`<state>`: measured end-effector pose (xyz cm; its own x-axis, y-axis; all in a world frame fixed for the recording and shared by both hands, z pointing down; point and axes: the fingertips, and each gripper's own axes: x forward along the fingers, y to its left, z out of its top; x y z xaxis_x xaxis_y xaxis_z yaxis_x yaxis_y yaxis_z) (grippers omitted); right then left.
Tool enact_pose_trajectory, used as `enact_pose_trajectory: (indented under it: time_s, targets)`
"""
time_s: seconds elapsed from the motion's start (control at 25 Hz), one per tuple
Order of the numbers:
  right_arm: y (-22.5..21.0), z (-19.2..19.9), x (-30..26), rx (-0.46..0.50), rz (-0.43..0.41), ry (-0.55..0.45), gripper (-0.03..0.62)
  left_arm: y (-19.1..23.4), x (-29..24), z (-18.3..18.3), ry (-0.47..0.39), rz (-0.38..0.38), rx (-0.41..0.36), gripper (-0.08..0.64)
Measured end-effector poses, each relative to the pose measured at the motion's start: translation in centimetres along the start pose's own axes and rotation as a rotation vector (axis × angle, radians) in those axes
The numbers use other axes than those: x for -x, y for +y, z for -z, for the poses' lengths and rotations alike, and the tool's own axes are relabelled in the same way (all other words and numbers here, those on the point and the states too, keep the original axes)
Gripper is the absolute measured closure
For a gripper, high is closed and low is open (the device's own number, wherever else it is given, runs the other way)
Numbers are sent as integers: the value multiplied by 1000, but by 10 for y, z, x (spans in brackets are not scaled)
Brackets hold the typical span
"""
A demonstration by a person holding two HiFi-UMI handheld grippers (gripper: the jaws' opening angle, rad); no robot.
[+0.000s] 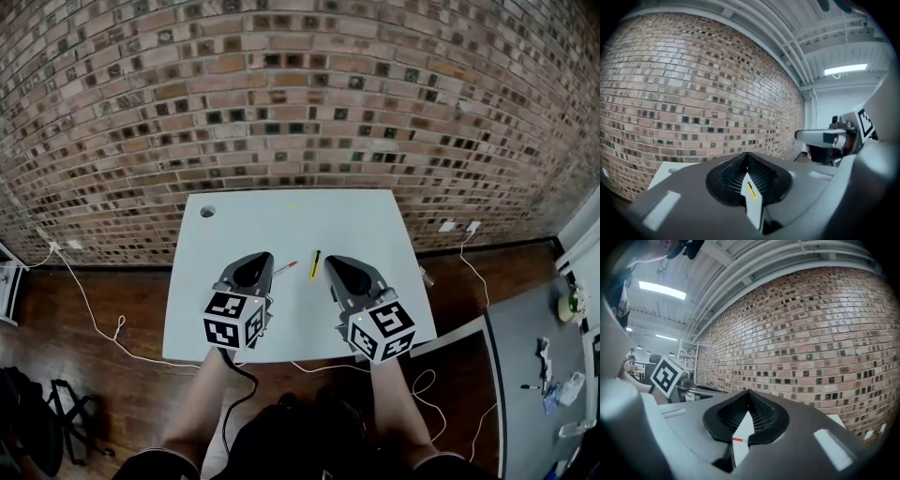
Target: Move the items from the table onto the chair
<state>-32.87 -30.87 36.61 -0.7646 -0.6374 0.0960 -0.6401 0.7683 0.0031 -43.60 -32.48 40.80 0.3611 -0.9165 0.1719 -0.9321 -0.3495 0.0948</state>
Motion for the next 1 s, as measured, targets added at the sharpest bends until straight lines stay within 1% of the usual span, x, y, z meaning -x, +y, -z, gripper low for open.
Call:
enact_pose_trajectory:
  time_s: [0.08,0.24,0.32,0.4,0.56,0.76,0.84,0.96,1.0]
  targets:
    - [-3,8,0,-6,8,19,591,6,-18,26,65,22,-19,546]
    - [-13,29,5,-37,40,65,591,16,-59,91,267,108,-72,470]
    - [-20,37,7,-48,57,83,591,22,-76,118,348,126,-112,453]
    - [-25,44,10,-57,75,100,591,29,-90,141,406,130,-141,451]
    - [-37,55,23,-70,127,130,591,39,-113,180,498,135,-170,439]
    - [-56,65,41,-88,199,161,591,53,-125,218,611,154,-180,436]
    - [-62,67,47,-91,221,166,591,52,-127,227,639,172,-177,436]
    - [-68,69,53,-94,238,170,591,54,-129,229,653,178,-168,439]
    - [-69,69,54,-96,242,170,591,55,-130,229,653,174,-172,462]
